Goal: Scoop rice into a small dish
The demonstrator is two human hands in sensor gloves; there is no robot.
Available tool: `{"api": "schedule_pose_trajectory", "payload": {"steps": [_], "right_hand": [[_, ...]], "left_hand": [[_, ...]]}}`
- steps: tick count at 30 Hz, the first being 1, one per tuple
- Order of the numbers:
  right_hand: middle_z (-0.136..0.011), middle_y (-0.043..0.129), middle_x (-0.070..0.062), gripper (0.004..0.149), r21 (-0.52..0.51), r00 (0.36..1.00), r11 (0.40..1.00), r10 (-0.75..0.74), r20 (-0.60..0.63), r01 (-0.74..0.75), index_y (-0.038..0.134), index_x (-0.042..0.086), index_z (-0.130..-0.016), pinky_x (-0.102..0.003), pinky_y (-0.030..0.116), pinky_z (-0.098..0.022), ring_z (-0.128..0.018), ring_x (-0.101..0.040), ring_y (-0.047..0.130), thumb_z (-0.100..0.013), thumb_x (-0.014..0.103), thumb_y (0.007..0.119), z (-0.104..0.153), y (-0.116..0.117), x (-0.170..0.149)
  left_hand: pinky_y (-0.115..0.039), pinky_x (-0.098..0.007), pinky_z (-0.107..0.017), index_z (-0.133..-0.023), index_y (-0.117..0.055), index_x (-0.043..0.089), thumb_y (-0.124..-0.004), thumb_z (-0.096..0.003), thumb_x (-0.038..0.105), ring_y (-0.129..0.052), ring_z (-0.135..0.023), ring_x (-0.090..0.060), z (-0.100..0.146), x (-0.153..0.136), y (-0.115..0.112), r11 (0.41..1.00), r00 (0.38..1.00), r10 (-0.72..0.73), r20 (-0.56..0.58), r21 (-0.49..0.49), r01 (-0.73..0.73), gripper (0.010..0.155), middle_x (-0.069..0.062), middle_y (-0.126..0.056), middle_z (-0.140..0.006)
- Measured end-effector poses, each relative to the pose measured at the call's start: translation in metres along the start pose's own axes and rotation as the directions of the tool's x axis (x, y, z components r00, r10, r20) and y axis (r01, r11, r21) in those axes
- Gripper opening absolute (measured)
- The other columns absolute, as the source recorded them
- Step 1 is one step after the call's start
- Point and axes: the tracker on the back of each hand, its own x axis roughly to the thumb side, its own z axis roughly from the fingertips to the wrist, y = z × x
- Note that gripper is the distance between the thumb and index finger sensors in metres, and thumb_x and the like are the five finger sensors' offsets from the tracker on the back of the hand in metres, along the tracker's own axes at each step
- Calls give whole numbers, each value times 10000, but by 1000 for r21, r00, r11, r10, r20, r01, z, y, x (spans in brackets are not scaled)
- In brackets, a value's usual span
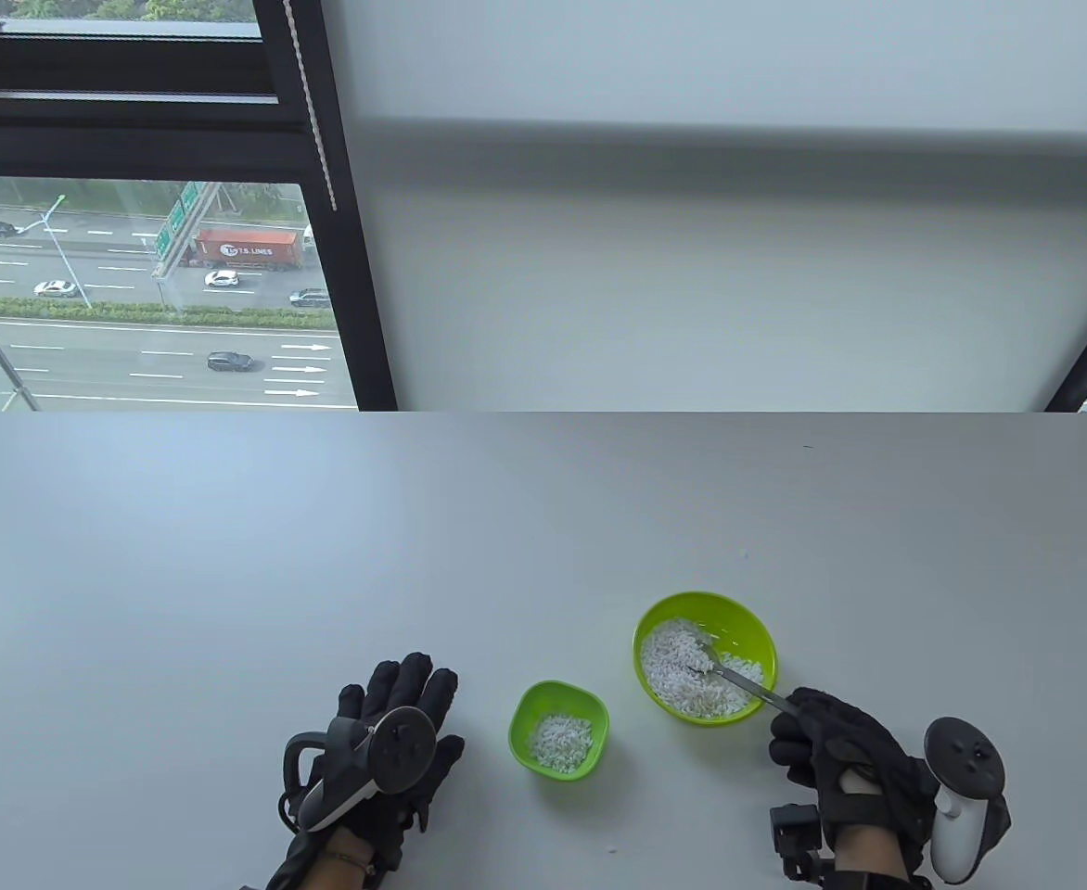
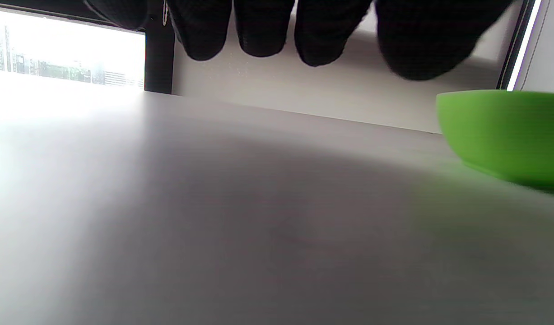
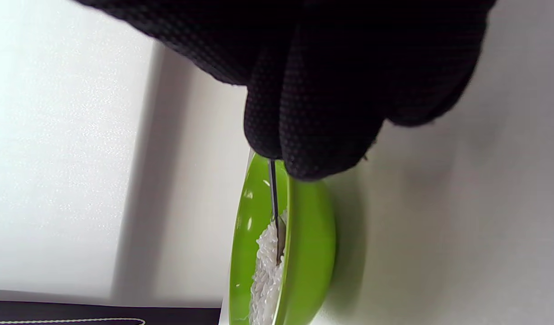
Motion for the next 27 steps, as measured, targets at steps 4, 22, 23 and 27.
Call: {"api": "schedule_pose_trajectory", "payload": {"steps": [4,22,23,27], "right_hand": [[-626,1028,-56,450,-3,999,999,-35,-16,35,845,65,-860,-366,895,-358,-405,-159,1073,-510,342,786,-2,-4,-4],[-647,1020,-44,452,37,997,997,-70,29,69,827,79,-876,-357,894,-375,-426,-148,1071,-520,352,773,2,-2,2],[-647,1020,-43,450,45,997,997,-70,38,69,828,80,-875,-358,894,-374,-426,-149,1071,-521,352,773,3,-1,3],[-648,1020,-41,451,81,995,994,-80,64,75,827,83,-876,-355,895,-375,-427,-146,1072,-521,355,773,6,2,8]], "left_hand": [[-543,-617,-742,-1098,-628,345,-755,-429,618,-642,-1100,-358,0,0,0,1000,1000,1,0,0,-1,734,-9,-566,-1235],[-544,-617,-741,-1098,-630,342,-754,-430,618,-641,-1100,-358,0,0,0,1000,1000,-1,-2,-1,1,734,-11,-565,-1236],[-544,-617,-742,-1100,-628,343,-753,-430,619,-641,-1101,-356,0,0,0,1000,1000,-1,-2,-1,1,735,-9,-564,-1236],[-545,-616,-742,-1099,-629,344,-754,-429,619,-642,-1100,-357,0,0,0,1000,1000,-1,-2,-1,1,735,-9,-566,-1236]]}}
